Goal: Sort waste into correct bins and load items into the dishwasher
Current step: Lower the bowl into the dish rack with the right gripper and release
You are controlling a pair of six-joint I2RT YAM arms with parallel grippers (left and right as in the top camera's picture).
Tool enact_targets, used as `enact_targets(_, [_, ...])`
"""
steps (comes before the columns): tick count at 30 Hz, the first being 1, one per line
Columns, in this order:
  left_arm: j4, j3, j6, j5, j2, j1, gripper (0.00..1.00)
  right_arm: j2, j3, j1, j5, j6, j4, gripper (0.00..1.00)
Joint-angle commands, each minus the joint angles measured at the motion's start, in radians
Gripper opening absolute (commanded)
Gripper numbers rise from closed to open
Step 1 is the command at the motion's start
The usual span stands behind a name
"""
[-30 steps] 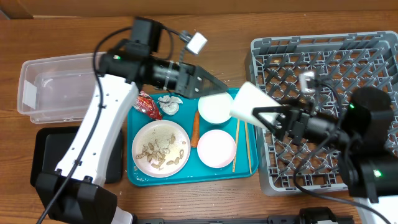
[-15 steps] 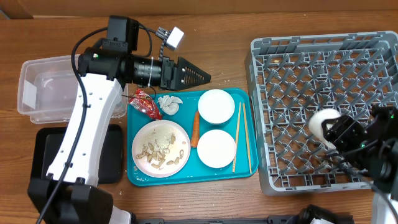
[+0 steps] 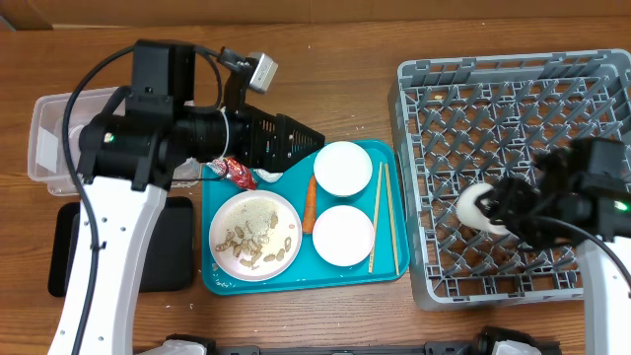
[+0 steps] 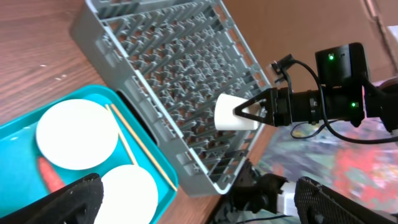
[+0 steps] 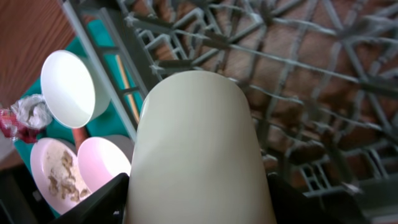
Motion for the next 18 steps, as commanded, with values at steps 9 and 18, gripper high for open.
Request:
enact_targets(9, [-0.107, 0.01, -0.012, -0.131, -0.025, -0.017, 1.0, 0.203, 0.027, 0.264, 0.225, 0.117, 0.058, 0.61])
enact_targets(18, [-0.164, 0.01, -0.012, -0.635, -0.02, -0.22, 1.0, 0.1, 0.15, 0.296, 0.209, 0.134, 0.052, 0.73])
